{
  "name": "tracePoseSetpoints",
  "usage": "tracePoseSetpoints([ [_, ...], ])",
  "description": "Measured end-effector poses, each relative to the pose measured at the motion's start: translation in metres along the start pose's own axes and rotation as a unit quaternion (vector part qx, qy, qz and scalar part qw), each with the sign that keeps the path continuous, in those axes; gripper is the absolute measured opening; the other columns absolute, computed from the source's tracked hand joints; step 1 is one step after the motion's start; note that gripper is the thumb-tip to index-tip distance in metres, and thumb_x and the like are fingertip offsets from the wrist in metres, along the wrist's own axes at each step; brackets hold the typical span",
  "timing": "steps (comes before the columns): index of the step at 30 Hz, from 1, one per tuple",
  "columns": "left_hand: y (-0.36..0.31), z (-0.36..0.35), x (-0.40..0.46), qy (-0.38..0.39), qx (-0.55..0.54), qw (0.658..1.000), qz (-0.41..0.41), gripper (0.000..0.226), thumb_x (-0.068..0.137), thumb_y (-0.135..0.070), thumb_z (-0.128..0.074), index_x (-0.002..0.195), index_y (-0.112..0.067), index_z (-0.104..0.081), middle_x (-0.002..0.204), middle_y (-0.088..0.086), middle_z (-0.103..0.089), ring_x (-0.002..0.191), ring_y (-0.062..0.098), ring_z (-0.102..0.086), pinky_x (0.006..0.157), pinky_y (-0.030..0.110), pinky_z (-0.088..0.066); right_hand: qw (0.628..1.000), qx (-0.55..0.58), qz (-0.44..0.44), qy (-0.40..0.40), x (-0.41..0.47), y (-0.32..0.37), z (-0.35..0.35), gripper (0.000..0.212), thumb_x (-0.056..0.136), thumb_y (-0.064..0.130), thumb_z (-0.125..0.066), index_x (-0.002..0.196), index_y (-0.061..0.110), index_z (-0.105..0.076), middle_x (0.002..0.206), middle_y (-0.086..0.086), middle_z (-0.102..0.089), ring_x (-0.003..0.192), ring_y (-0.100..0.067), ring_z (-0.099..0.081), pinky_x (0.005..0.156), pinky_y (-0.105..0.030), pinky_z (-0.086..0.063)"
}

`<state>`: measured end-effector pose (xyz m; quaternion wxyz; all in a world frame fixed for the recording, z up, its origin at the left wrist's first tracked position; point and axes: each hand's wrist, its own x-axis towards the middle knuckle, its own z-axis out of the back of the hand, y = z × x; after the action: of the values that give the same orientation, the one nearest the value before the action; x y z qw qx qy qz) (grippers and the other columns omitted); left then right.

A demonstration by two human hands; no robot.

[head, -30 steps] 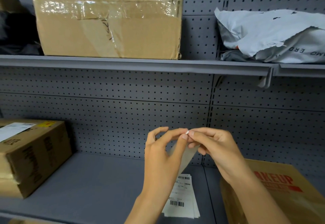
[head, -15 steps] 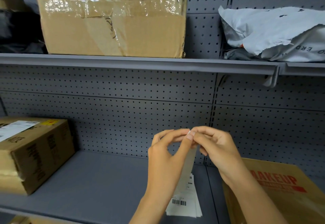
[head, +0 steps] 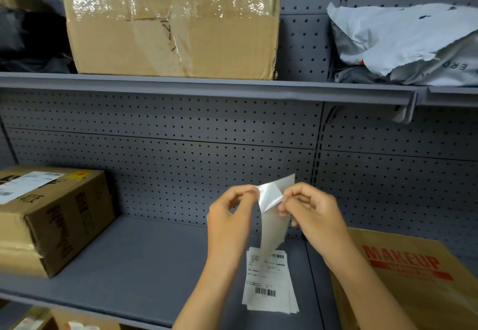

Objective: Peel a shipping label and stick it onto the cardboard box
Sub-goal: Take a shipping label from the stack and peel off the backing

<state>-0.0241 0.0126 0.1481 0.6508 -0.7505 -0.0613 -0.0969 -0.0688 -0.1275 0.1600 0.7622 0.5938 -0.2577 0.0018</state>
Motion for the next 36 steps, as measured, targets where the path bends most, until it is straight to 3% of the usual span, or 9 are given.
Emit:
tracePoseSetpoints([
  [8,0.002,0.010,0.015,-0.031,-0.003,0.999,0.020,0.015,0.089,-0.022,-0.065,0.082,-0.025,-0.078,0.090,-0.010,-0.078,0.090,0.007,-0.069,0.092,0.038,-0.055,0.998,0.014,-0.047,-0.031,0.003,-0.004,0.006,0.015,0.092,0.001,-0.054,0.086,0.001,-0.067,0.065,0.003,-0.071,0.061,-0.003,-0.063,0.059,-0.022,-0.047],
  [16,0.003,0.024,0.028,-0.056,0.003,0.998,0.022,0.016,0.090,-0.025,-0.063,0.084,-0.027,-0.078,0.088,-0.018,-0.078,0.098,0.007,-0.070,0.102,0.044,-0.053,0.996,0.019,-0.075,-0.054,0.003,-0.010,0.014,0.023,0.096,0.006,-0.050,0.080,0.008,-0.067,0.067,0.004,-0.070,0.068,-0.011,-0.065,0.059,-0.025,-0.050],
  [21,0.005,0.033,0.031,-0.070,-0.004,0.997,0.016,0.016,0.091,-0.028,-0.061,0.086,-0.028,-0.076,0.096,-0.012,-0.076,0.103,0.012,-0.069,0.101,0.044,-0.053,0.992,0.035,-0.097,-0.075,0.003,-0.015,0.018,0.022,0.096,0.008,-0.048,0.083,0.009,-0.066,0.071,0.000,-0.070,0.067,-0.016,-0.065,0.058,-0.028,-0.049],
  [26,0.010,0.042,0.033,-0.133,-0.025,0.991,-0.003,0.015,0.087,-0.031,-0.059,0.081,-0.029,-0.073,0.091,-0.012,-0.073,0.092,0.010,-0.066,0.096,0.043,-0.053,0.987,0.057,-0.111,-0.103,0.004,-0.021,0.023,0.022,0.098,0.011,-0.047,0.087,0.008,-0.065,0.076,-0.006,-0.069,0.068,-0.022,-0.064,0.062,-0.033,-0.052],
  [29,0.010,0.048,0.034,-0.169,-0.042,0.985,-0.015,0.016,0.087,-0.028,-0.055,0.079,-0.027,-0.070,0.085,-0.014,-0.069,0.090,0.009,-0.064,0.094,0.040,-0.053,0.982,0.076,-0.119,-0.127,0.003,-0.022,0.027,0.024,0.099,0.012,-0.046,0.084,0.009,-0.064,0.068,-0.001,-0.070,0.069,-0.026,-0.063,0.066,-0.036,-0.052],
  [36,0.007,0.067,0.039,-0.242,-0.077,0.967,-0.035,0.017,0.088,-0.024,-0.051,0.073,-0.026,-0.061,0.078,-0.006,-0.061,0.076,0.013,-0.055,0.071,0.028,-0.045,0.969,0.121,-0.113,-0.185,-0.001,-0.021,0.036,0.022,0.099,0.012,-0.044,0.085,0.010,-0.061,0.076,-0.010,-0.064,0.065,-0.024,-0.061,0.061,-0.032,-0.049],
])
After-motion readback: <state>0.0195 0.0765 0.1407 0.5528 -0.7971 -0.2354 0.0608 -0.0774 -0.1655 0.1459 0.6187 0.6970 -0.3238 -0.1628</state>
